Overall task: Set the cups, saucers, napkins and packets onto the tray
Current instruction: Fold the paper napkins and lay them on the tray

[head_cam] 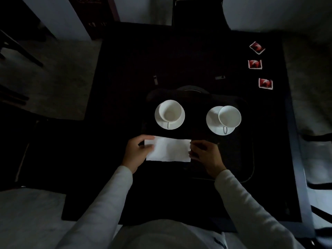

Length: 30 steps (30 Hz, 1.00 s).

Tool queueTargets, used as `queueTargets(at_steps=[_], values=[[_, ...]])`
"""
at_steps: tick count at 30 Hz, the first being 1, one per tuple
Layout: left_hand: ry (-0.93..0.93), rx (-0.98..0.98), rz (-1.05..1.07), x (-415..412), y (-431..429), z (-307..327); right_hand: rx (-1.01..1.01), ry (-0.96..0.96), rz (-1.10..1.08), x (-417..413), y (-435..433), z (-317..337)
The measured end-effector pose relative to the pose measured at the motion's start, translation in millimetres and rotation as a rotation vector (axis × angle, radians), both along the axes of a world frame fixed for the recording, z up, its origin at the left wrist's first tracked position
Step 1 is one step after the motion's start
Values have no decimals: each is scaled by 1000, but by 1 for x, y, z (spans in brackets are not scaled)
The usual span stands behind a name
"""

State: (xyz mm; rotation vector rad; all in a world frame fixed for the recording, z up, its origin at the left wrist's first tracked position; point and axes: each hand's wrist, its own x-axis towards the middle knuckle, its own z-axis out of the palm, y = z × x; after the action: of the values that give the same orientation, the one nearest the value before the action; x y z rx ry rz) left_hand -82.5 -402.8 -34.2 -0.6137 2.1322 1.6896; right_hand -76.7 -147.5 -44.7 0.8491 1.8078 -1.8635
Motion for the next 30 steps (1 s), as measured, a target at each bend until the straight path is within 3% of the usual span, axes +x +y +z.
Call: queueTargets(at_steps=[6, 10, 12, 15, 19, 24, 30], values=[[-9, -91, -89, -1, 10, 2, 123, -58, 55, 3, -6, -15], [15, 90, -202, 3, 18, 37, 212, 8, 132, 3, -8, -9], [-8, 318, -208, 7, 21, 57, 49, 16, 83, 0, -11, -3], [-15, 595, -109, 14, 21, 73, -373, -85, 25, -3, -16, 5], [25, 627, 18, 16, 11, 72, -726, -177, 64, -1, -22, 13], [-8, 268, 3, 9, -7, 37, -515, -96, 21, 0, -18, 5], [-49, -33, -61, -2, -6, -11, 37, -20, 65, 1, -9, -25]])
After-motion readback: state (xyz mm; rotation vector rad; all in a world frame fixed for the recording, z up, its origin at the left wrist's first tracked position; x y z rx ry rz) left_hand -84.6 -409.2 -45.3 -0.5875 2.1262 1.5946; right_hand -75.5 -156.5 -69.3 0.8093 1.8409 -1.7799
